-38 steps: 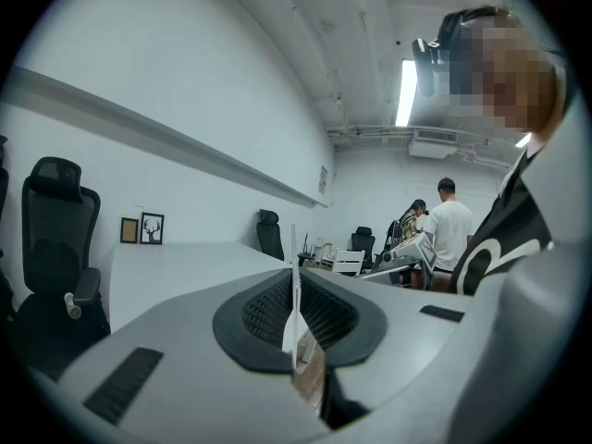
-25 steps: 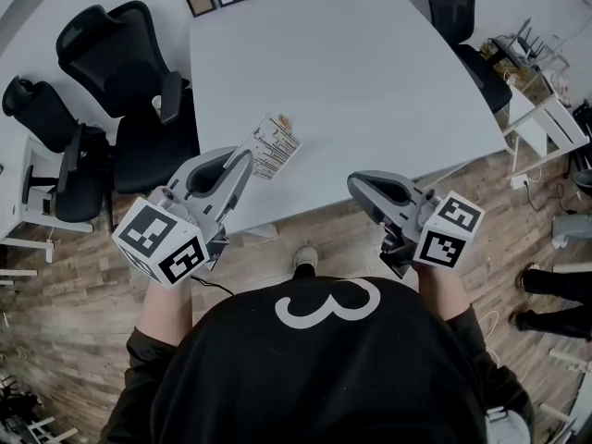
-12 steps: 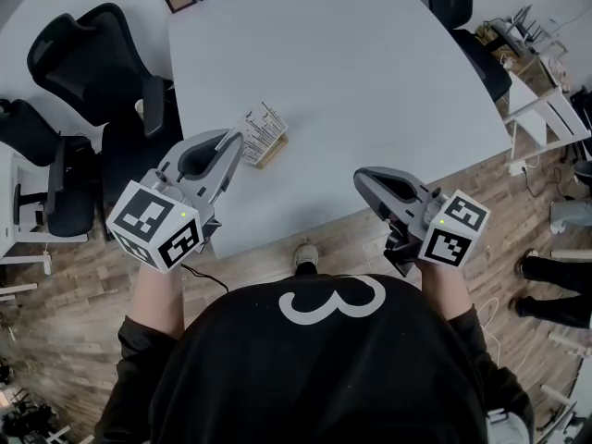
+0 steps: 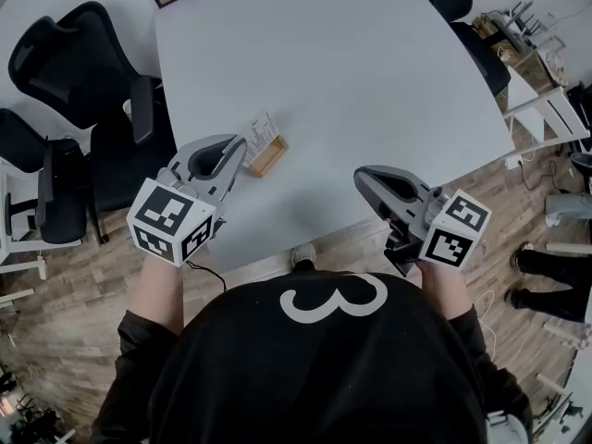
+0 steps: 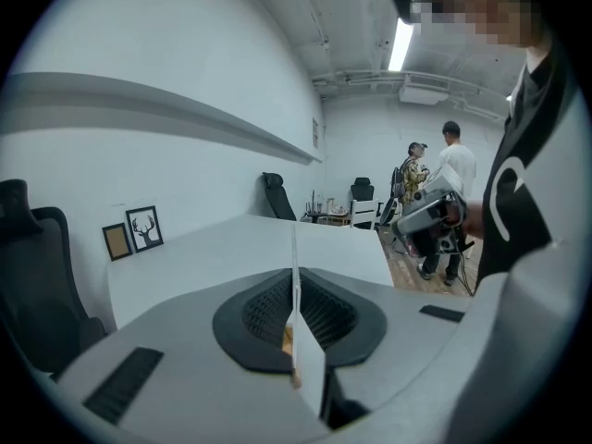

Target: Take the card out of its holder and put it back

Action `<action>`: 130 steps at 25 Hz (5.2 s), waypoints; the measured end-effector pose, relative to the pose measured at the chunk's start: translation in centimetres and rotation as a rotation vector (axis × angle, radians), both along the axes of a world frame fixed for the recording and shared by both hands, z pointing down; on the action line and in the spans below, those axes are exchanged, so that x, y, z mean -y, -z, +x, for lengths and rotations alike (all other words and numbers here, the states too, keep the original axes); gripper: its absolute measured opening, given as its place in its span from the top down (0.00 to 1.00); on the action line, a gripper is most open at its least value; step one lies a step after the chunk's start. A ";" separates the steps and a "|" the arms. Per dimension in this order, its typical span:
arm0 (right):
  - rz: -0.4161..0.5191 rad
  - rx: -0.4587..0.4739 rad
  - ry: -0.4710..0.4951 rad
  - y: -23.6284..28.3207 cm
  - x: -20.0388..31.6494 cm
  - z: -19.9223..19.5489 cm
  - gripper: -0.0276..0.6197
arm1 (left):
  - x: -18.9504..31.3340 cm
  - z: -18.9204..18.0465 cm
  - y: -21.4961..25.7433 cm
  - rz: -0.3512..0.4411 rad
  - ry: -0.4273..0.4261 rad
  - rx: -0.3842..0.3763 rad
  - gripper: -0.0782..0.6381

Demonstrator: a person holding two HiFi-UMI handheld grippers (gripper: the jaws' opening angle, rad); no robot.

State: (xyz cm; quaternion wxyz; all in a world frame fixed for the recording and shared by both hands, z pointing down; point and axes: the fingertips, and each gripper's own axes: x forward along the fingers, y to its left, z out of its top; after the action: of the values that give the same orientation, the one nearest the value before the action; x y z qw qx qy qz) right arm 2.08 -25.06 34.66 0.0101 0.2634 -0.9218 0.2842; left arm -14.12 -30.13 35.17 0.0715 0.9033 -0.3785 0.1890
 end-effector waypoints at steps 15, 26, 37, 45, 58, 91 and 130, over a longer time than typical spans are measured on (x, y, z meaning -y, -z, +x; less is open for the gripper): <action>-0.038 -0.012 0.006 -1.6 2.6 -1.8 0.95 | 2.6 -1.0 -5.9 -0.106 0.024 -0.019 0.86; -0.055 -0.019 0.017 -2.3 3.5 -2.7 0.95 | 3.2 -1.0 -6.1 -0.104 0.005 -0.035 0.86; -0.057 -0.019 0.020 -2.4 3.6 -2.7 0.95 | 3.1 -1.1 -6.9 -0.142 0.047 -0.047 0.86; -0.065 -0.021 0.019 -2.9 3.6 -2.5 0.95 | 2.7 -0.7 -8.8 -0.168 0.038 -0.042 0.86; -0.062 -0.026 0.005 -3.2 4.4 -2.3 0.94 | 2.3 -1.0 -11.7 -0.221 0.038 -0.062 0.86; 0.045 0.002 0.190 1.3 -8.9 -1.2 0.94 | -13.1 -0.6 1.3 -0.091 0.265 -0.467 0.70; 0.212 0.079 0.249 5.3 -32.3 10.3 0.95 | -38.6 17.7 5.8 -0.029 0.068 -0.462 0.87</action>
State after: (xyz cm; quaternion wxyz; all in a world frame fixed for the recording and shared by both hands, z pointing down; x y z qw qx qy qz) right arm 12.42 7.28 29.35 -0.0188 0.1353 -0.9718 0.1921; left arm 3.57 8.49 29.34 0.1755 0.9081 -0.3797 -0.0197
